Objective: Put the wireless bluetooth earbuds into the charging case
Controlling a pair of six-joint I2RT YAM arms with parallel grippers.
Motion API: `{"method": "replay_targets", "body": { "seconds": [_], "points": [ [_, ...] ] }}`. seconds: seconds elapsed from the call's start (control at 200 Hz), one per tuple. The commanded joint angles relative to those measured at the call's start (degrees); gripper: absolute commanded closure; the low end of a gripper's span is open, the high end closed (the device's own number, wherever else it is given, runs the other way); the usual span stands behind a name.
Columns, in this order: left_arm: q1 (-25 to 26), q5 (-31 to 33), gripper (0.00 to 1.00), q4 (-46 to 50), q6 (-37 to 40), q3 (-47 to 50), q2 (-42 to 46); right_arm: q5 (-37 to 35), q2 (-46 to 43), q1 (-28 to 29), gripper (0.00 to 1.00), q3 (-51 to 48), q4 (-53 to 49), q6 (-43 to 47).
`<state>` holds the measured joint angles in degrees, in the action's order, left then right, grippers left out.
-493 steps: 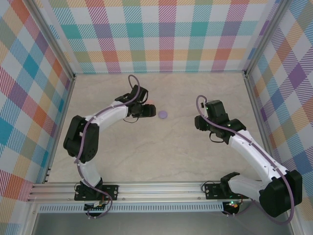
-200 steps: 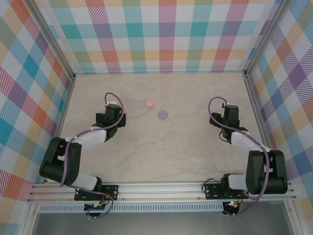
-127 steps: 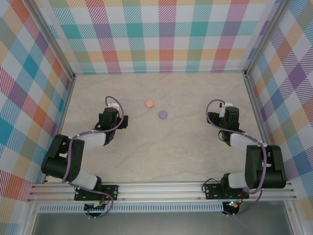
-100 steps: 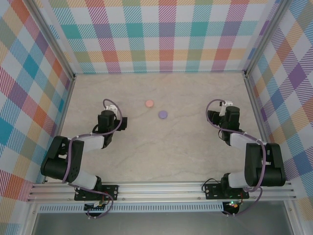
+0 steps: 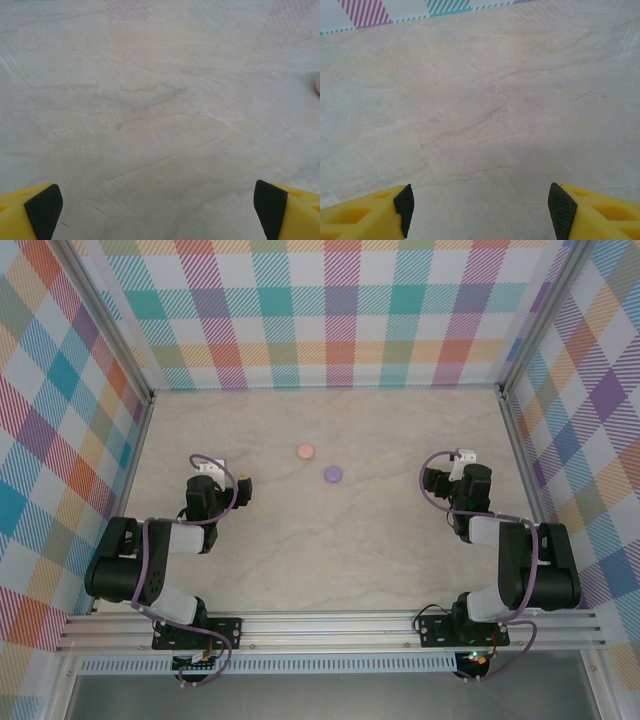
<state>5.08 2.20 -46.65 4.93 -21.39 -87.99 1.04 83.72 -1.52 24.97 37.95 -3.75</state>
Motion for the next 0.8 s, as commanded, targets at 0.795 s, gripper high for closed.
{"method": "replay_targets", "body": {
  "seconds": [0.795],
  "points": [
    [-1.19, 2.38, 0.0, 0.76, -3.0, -2.88, -1.8, 0.54, 3.55, 1.52, 0.0, -0.71, 7.05, 3.05]
  ]
}}
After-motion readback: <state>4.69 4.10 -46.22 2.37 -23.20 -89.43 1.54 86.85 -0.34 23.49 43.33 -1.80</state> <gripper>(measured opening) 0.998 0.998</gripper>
